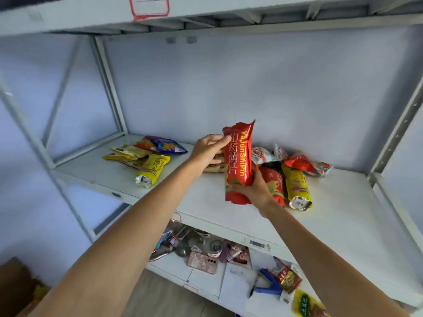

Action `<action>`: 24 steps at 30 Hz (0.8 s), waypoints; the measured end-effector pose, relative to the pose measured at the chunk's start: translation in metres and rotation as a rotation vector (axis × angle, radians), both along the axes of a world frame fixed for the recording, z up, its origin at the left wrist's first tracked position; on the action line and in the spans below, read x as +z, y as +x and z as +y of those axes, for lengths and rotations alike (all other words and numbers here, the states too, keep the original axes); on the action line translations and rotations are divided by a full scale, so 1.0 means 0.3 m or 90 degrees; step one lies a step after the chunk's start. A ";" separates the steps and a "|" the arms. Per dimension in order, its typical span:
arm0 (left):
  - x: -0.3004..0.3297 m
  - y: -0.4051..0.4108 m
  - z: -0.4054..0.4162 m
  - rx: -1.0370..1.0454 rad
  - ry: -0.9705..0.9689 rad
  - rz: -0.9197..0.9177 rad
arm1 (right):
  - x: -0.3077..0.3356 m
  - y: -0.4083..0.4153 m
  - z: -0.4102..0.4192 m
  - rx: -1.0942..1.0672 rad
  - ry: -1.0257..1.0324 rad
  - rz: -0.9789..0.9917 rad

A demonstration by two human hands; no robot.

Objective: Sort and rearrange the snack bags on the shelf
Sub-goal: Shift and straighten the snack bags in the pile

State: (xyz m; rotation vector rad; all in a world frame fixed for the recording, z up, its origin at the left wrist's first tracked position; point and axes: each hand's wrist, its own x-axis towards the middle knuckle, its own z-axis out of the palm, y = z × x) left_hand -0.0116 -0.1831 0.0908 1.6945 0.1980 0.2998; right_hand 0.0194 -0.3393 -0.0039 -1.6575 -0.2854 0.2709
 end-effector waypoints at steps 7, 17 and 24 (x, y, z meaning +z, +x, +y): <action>-0.079 -0.117 0.484 0.007 -0.012 0.082 | -0.017 -0.115 0.387 0.259 0.095 0.139; -0.171 -0.088 0.865 0.110 -0.107 0.088 | -0.080 -0.089 0.754 0.202 0.057 0.194; -0.236 0.050 1.071 0.212 -0.146 0.100 | -0.107 0.054 0.973 0.200 -0.034 0.164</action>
